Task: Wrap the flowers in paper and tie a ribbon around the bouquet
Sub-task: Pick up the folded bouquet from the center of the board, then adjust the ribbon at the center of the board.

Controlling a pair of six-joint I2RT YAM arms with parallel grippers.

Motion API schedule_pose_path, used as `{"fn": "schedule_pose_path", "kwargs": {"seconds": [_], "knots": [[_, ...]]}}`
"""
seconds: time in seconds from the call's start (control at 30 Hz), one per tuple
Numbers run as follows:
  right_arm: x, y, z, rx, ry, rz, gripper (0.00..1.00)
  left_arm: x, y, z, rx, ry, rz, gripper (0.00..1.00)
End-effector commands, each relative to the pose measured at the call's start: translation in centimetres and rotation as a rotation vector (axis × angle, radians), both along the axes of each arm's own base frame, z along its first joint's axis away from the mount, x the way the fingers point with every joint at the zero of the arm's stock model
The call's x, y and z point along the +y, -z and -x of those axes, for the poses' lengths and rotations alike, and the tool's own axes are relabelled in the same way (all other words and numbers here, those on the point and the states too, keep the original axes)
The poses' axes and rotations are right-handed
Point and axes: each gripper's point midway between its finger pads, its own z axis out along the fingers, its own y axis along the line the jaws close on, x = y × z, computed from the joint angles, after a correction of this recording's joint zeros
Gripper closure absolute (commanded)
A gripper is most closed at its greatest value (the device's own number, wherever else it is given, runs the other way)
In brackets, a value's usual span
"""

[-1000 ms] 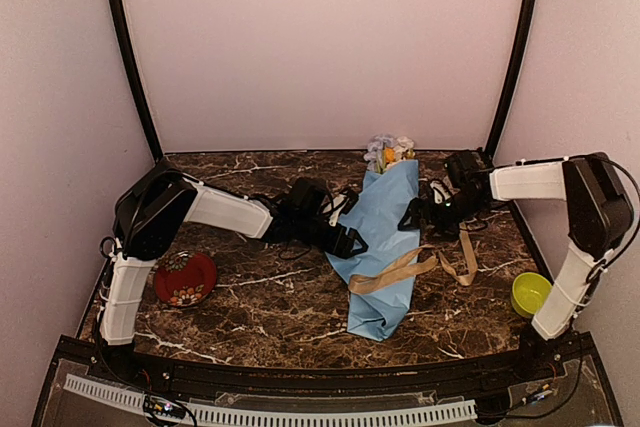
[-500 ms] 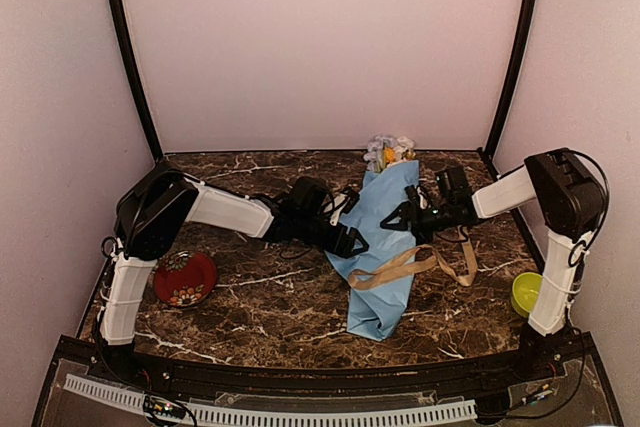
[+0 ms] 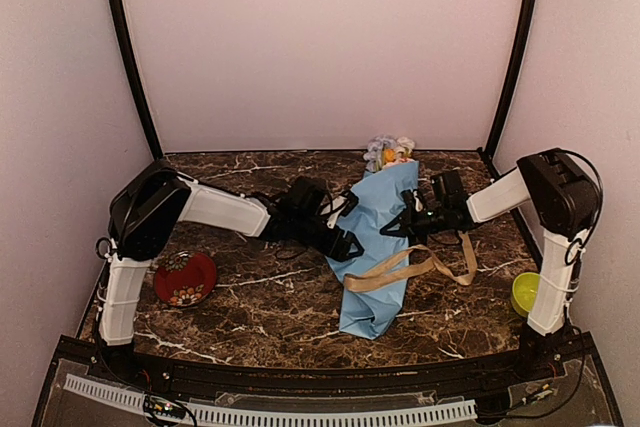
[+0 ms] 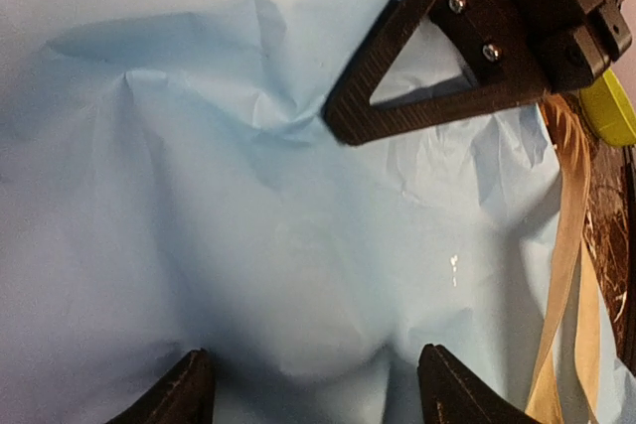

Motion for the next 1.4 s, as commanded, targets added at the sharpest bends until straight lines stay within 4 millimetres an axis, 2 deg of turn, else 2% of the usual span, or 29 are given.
{"fn": "schedule_pose_path", "kwargs": {"seconds": [0.0,0.13,0.3,0.43,0.57,0.63,0.7,0.8,0.9,1.0,1.07,1.17,1.3,1.37], "knots": [[-0.1,-1.5,-0.4,-0.036,0.031,0.015,1.00,1.0,-4.9,1.6,-0.033,0.100,-0.013,0.28],[-0.1,-1.8,-0.6,-0.040,0.037,0.014,1.00,1.4,-5.7,5.3,0.099,0.199,-0.004,0.29],[-0.1,-1.5,-0.7,-0.040,0.038,0.025,1.00,2.1,-4.9,10.1,0.214,0.314,-0.031,0.25],[-0.2,-1.3,-0.9,-0.049,0.029,0.065,1.00,1.6,-5.6,11.0,0.242,0.345,0.006,0.18],[-0.1,-1.4,-0.8,-0.061,0.018,0.094,1.00,0.9,-6.4,12.0,0.239,0.399,0.025,0.17],[0.0,-1.5,-0.9,-0.062,0.018,0.093,1.00,0.9,-5.7,12.5,0.236,0.414,-0.008,0.18],[0.1,-1.6,-0.9,-0.059,0.016,0.083,1.00,1.3,-4.3,12.7,0.245,0.414,-0.062,0.24],[0.4,-2.1,-1.1,-0.062,0.015,0.066,1.00,1.8,-3.3,12.6,0.239,0.404,-0.111,0.52],[0.4,-2.5,-1.6,-0.068,0.021,0.074,1.00,1.3,-4.9,12.1,0.187,0.403,-0.077,0.82],[0.4,-2.6,-1.9,-0.063,0.024,0.080,1.00,0.3,-7.3,12.4,0.114,0.434,-0.014,0.99],[0.5,-2.7,-2.1,-0.059,0.026,0.080,1.00,0.0,-8.2,13.0,0.093,0.460,0.011,1.00],[0.7,-3.0,-2.6,-0.056,0.029,0.074,1.00,0.0,-8.5,14.3,0.094,0.514,0.017,1.00],[0.9,-3.1,-3.1,-0.044,0.023,0.081,1.00,-1.0,-9.8,18.8,0.003,0.689,0.024,1.00],[1.3,-4.1,-3.9,-0.059,0.016,0.070,1.00,-1.3,-10.0,21.5,-0.013,0.790,0.032,1.00]]}}
